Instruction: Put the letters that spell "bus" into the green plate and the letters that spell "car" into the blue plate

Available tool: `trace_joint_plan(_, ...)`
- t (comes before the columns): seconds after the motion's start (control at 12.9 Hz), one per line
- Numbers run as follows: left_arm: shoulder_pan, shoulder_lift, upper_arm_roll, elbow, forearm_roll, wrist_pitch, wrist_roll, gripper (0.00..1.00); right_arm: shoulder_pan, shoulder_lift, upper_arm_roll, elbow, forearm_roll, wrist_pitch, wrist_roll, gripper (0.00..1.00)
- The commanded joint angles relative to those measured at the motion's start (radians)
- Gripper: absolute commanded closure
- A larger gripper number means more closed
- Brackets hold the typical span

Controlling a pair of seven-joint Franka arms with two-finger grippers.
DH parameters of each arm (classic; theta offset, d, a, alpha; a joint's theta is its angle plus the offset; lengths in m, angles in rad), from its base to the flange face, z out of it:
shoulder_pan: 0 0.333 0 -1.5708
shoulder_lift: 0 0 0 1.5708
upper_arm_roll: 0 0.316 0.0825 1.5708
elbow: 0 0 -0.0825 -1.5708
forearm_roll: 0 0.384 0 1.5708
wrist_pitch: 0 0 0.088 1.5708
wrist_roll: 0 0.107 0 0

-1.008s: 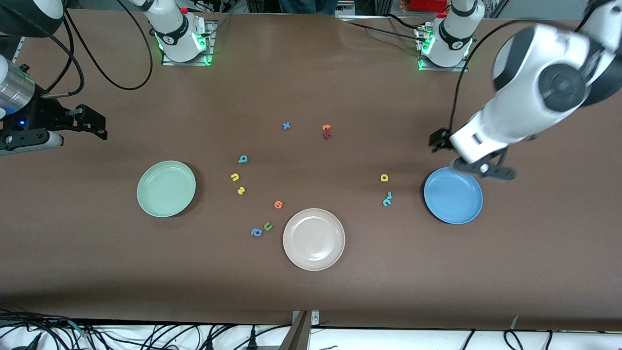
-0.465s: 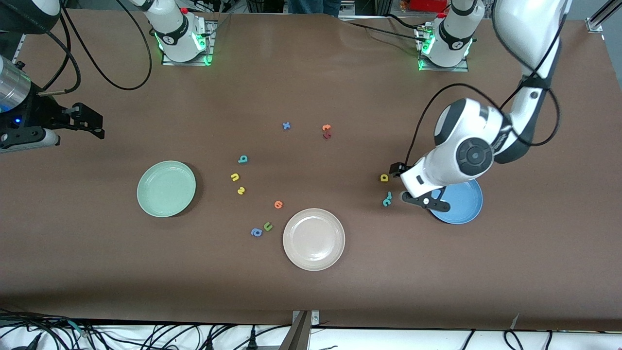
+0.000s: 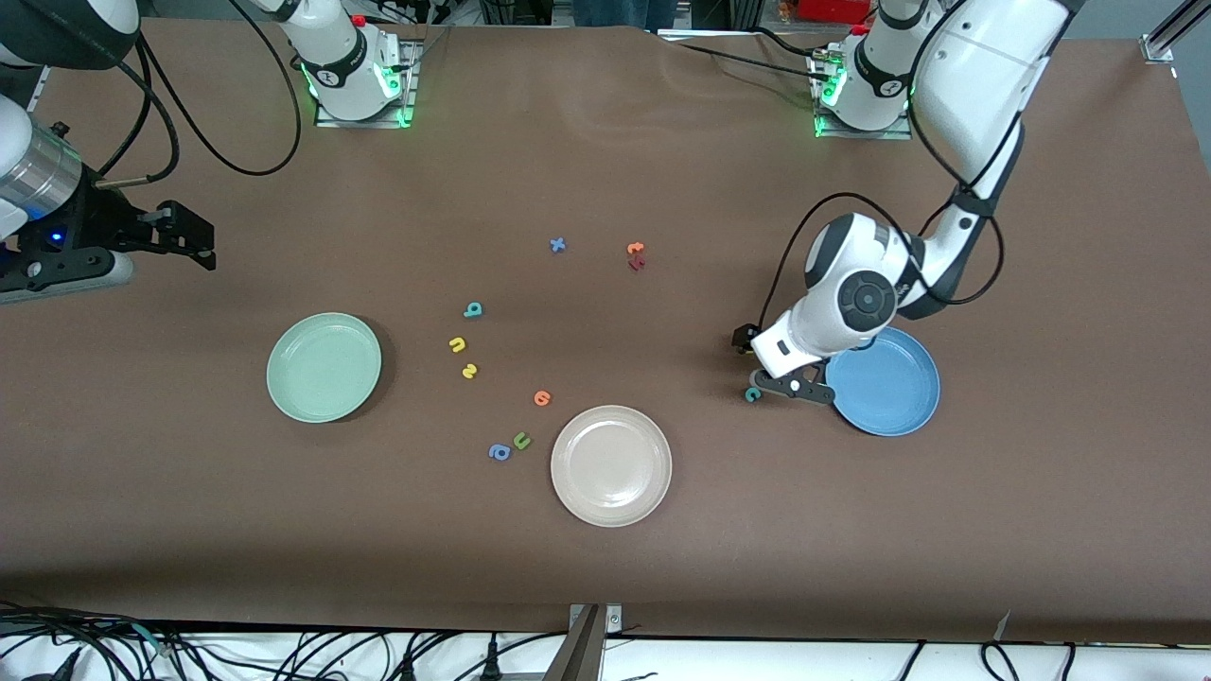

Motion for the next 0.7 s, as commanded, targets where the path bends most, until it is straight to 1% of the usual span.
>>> trace_joint_plan(0.0, -0.036, 0.023, 0.003, -0.003, -0.018, 0.042, -0.050, 0.06, 0.004, -0.007, 0.006, -0.028, -0.015, -0.014, -0.014, 0.00)
trace_joint_plan(0.08, -0.036, 0.023, 0.003, -0.003, -0.017, 0.042, -0.051, 0.09, 0.003, 0.000, 0.027, -0.031, -0.015, -0.009, -0.015, 0.00)
trace_joint_plan(0.16, -0.036, 0.023, 0.003, -0.011, -0.016, 0.042, -0.051, 0.17, 0.003, 0.013, 0.038, -0.048, -0.017, 0.011, -0.012, 0.00)
trace_joint_plan(0.31, -0.035, 0.023, 0.003, -0.018, -0.013, 0.042, -0.051, 0.44, 0.001, 0.026, 0.070, -0.121, -0.017, 0.147, -0.020, 0.00)
trace_joint_plan(0.39, -0.036, 0.024, 0.003, -0.018, -0.013, 0.042, -0.051, 0.51, 0.001, 0.025, 0.105, -0.179, -0.018, 0.231, -0.027, 0.00)
trace_joint_plan(0.47, -0.036, 0.027, 0.003, -0.018, -0.012, 0.042, -0.052, 0.62, 0.001, 0.028, 0.145, -0.230, -0.026, 0.320, -0.023, 0.00)
trace_joint_plan(0.54, -0.035, 0.035, 0.003, -0.024, -0.012, 0.042, -0.055, 0.70, 0.001, 0.039, 0.170, -0.273, -0.035, 0.401, -0.021, 0.00)
trace_joint_plan(0.62, -0.035, 0.038, 0.003, -0.028, -0.012, 0.042, -0.058, 0.80, 0.001, 0.062, 0.176, -0.301, -0.037, 0.469, -0.029, 0.00)
